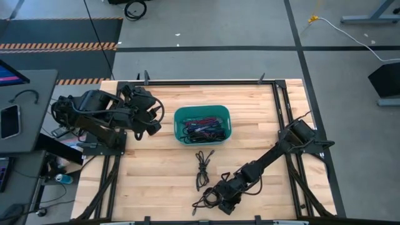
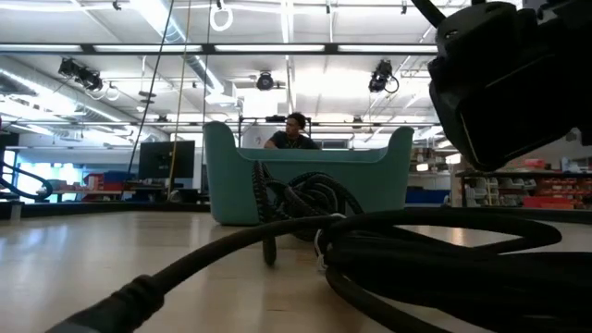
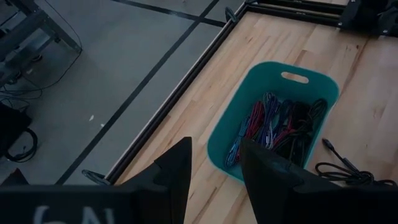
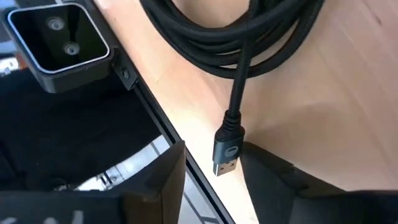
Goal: Pick and place USB-C Cables
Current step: Put the bottom black charger cable into the light blue bin
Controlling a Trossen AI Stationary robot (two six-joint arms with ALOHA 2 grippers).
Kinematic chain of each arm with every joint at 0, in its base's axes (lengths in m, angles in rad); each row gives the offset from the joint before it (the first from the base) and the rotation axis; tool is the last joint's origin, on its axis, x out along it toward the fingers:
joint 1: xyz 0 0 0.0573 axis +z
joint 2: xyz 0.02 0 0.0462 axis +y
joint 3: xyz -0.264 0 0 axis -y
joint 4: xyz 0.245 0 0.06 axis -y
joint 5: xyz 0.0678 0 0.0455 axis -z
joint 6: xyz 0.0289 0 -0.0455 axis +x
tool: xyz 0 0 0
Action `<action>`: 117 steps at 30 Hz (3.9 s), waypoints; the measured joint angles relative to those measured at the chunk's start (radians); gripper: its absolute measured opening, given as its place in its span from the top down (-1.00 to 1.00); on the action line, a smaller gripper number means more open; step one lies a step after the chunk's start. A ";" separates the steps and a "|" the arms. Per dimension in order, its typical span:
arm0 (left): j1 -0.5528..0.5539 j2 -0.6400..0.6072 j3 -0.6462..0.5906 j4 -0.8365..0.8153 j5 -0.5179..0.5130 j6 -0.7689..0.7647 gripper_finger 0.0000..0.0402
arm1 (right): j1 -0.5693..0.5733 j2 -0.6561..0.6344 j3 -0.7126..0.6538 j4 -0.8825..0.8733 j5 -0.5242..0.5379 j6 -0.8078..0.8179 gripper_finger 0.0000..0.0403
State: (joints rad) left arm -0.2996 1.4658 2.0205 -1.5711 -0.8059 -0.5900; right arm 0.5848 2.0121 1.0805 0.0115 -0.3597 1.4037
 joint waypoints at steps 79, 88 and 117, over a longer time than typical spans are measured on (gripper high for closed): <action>0.034 0.232 -0.001 0.001 0.277 -0.206 0.50 | -0.015 -0.456 -0.002 -0.786 0.419 -0.352 0.97; 0.025 0.291 0.000 0.148 0.370 -0.210 0.15 | -0.019 -0.617 -0.002 -0.818 0.639 -0.380 0.97; 0.180 0.528 0.000 0.517 0.643 0.084 -0.28 | -0.034 -0.741 0.095 -0.797 0.812 -0.588 0.97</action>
State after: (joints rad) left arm -0.1196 1.9938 2.0205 -1.0540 -0.1632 -0.5063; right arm 0.5507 1.2713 1.1755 -0.7854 0.4522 0.8157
